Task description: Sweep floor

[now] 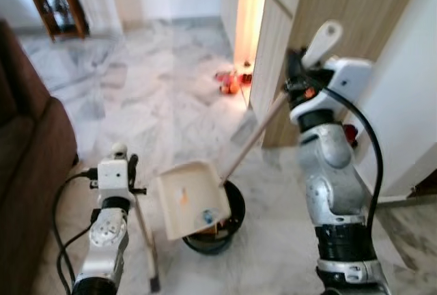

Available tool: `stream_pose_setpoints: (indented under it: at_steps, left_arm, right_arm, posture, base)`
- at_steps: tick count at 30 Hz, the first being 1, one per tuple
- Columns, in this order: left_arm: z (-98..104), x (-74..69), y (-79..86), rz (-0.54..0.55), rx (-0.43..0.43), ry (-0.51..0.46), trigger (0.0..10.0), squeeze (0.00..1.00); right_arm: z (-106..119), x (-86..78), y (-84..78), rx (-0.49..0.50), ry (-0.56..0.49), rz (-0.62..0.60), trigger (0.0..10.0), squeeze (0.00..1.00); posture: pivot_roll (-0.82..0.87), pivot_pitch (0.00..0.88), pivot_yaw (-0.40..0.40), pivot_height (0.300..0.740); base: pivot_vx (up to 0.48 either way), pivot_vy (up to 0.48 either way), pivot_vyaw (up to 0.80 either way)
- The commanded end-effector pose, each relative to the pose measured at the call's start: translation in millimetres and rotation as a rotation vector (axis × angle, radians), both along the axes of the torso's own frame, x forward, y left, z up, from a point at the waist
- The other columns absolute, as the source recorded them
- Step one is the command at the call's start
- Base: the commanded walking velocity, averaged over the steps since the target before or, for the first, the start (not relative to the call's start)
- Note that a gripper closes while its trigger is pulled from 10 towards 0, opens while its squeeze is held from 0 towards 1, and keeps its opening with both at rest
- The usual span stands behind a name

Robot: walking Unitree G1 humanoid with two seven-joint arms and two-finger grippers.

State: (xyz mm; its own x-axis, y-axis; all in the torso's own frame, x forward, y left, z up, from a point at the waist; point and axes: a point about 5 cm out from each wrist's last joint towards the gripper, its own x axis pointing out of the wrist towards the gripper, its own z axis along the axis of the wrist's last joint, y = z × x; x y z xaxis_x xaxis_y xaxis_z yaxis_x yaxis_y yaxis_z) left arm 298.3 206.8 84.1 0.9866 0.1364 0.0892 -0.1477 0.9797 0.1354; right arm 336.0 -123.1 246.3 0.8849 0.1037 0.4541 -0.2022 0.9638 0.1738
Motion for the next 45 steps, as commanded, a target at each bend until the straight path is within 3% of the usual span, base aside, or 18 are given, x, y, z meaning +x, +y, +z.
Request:
stream_pose_setpoints:
  at_steps: [1,17,23,29,45]
  left_arm:
    - [7.7,4.0,-6.1,-0.017,-0.002,-0.037,10.0,0.0]
    - [6.7,2.9,-8.0,-0.036,-0.012,-0.04,10.0,0.0]
    - [5.2,2.4,-8.2,-0.042,-0.012,-0.033,10.0,0.0]
    - [5.1,1.9,-8.5,-0.043,-0.012,-0.034,10.0,0.0]
    - [5.0,0.6,-10.7,-0.051,-0.011,-0.037,10.0,0.0]
  right_arm:
    - [17.6,-4.7,-7.8,0.025,-0.093,-0.029,10.0,0.0]
    - [15.0,-8.1,10.1,-0.083,-0.131,-0.006,10.0,0.0]
    - [14.8,-12.7,24.4,-0.176,-0.172,0.028,10.0,0.0]
    - [10.9,-15.4,35.1,-0.205,-0.183,0.051,10.0,0.0]
    - [5.2,-28.6,56.2,-0.396,-0.312,0.055,10.0,0.0]
  posture:
    - [0.14,0.0,0.046,0.74]
    - [0.14,0.0,0.045,0.74]
    - [0.14,0.0,0.045,0.74]
    - [0.15,0.0,0.043,0.74]
    - [0.15,0.0,0.041,0.74]
  base:
    - [0.334,0.0,0.0]
    - [0.136,0.0,0.0]
    - [0.0,0.0,0.0]
    - [0.0,0.0,0.0]
    - [0.0,0.0,0.0]
